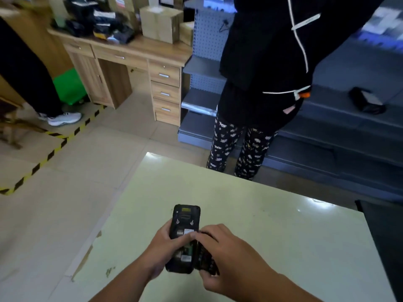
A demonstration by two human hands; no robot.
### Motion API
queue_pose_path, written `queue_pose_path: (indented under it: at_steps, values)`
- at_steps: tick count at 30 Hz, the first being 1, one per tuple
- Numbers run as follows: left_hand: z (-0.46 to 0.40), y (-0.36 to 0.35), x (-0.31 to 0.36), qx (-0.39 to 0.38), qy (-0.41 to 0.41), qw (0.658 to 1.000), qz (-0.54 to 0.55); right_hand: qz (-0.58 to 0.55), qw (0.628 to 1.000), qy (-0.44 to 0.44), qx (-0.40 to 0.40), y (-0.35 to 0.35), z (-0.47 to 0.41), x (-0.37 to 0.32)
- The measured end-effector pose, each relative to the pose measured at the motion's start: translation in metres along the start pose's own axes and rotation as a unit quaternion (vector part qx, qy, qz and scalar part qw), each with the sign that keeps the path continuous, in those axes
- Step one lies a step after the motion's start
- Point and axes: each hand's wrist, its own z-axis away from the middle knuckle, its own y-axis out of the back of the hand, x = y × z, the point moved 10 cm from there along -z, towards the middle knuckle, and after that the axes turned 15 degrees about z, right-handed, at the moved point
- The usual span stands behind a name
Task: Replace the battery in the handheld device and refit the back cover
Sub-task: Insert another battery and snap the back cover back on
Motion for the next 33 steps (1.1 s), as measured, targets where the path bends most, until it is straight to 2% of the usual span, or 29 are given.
queue_pose_path:
  at_steps: [4,9,18,24,27,33]
  values:
    - [0.010,-0.028,-0.016,-0.044,0.138,0.978,0.151,0.011,0.999,0.026,0.036,0.004,-0.004,-0.011]
    - [0.005,-0.034,-0.028,-0.036,0.149,0.960,0.235,0.076,0.994,0.056,0.053,-0.019,-0.016,-0.024]
    - [0.006,-0.021,-0.040,-0.012,0.160,0.962,0.221,0.136,0.978,0.056,0.149,-0.033,-0.010,-0.030]
    - [0.008,-0.019,-0.042,-0.020,0.173,0.963,0.204,0.157,0.960,0.109,0.203,-0.033,-0.003,-0.046]
    - [0.007,-0.021,-0.042,-0.025,0.172,0.961,0.214,0.164,0.964,0.071,0.198,-0.033,-0.003,-0.038]
    - [0.008,-0.014,-0.038,-0.013,0.156,0.964,0.213,0.106,0.978,-0.023,0.178,-0.027,-0.012,-0.020]
